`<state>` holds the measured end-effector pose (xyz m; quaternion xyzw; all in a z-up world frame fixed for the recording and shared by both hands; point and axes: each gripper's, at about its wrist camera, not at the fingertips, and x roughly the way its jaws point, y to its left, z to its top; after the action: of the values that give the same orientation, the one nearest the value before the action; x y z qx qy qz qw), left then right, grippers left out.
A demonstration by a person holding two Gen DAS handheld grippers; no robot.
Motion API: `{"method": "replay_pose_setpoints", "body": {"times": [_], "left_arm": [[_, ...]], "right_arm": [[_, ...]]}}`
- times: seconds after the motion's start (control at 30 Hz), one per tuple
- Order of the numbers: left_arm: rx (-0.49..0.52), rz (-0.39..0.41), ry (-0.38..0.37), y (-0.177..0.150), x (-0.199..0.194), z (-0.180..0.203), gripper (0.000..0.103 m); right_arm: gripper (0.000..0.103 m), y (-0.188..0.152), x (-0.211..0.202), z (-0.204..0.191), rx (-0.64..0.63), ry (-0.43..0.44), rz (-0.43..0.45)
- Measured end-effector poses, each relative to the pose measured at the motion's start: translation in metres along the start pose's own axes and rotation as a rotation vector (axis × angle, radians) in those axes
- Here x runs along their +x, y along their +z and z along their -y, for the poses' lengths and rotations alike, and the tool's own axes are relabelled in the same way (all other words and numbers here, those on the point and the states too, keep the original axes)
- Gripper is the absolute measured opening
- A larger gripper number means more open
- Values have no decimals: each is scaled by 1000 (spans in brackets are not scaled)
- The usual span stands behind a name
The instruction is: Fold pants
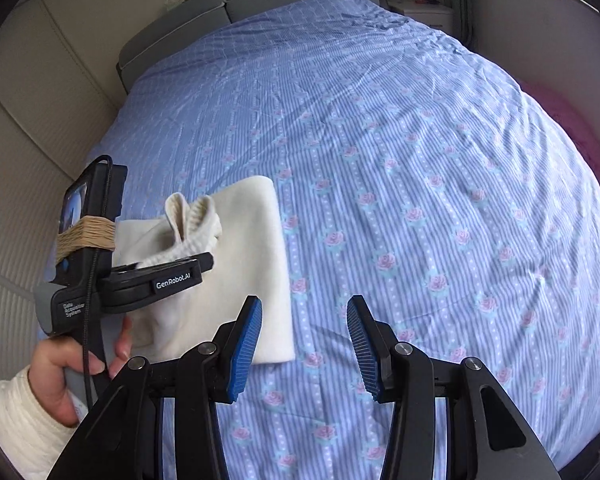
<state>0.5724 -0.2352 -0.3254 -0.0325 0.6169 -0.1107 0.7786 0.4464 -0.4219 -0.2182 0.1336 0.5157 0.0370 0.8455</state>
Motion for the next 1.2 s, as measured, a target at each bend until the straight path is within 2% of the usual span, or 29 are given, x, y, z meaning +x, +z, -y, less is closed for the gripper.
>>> {"method": "replay_pose_setpoints", "body": {"times": [0.1,0.17,0.2,0.23,0.37,0.47,0.6,0.73,0.83,0.97,1.0,1.1,1.2], "left_arm": [[-27,26,-63,-2,-19,-3,66],[-44,99,-90,-11,-50,-11,67],[-54,137,-82,-14,-65,-18,72],[-65,171,-59,-15,-80,-29,78],[-89,221,119,-18,-98,-92,78],[-118,188,220,-27,-89,-141,78],[-193,135,258,-45,-69,-182,78],[-257,64,200,-66,-44,-200,75],[-264,12,154,-80,-25,-199,75],[-222,4,186,-95,-12,-188,76],[-214,6,190,-97,-11,-186,76],[-187,5,188,-99,-12,-181,76],[-156,-2,186,-99,-15,-174,76]], "right_arm": [[46,6,6,8,7,4,-16],[46,11,7,8,-1,15,-15],[46,14,8,7,-6,24,-12],[46,17,10,5,-14,38,-10],[46,28,26,-15,-51,132,-19],[46,37,50,-39,-90,212,-40],[46,50,88,-72,-154,228,-68],[46,64,122,-97,-214,210,-90],[46,73,147,-112,-252,180,-117],[45,76,180,-112,-206,138,-199],[42,76,183,-111,-192,134,-213],[14,78,178,-110,-213,91,-201],[9,86,157,-100,-139,167,-173]]}}
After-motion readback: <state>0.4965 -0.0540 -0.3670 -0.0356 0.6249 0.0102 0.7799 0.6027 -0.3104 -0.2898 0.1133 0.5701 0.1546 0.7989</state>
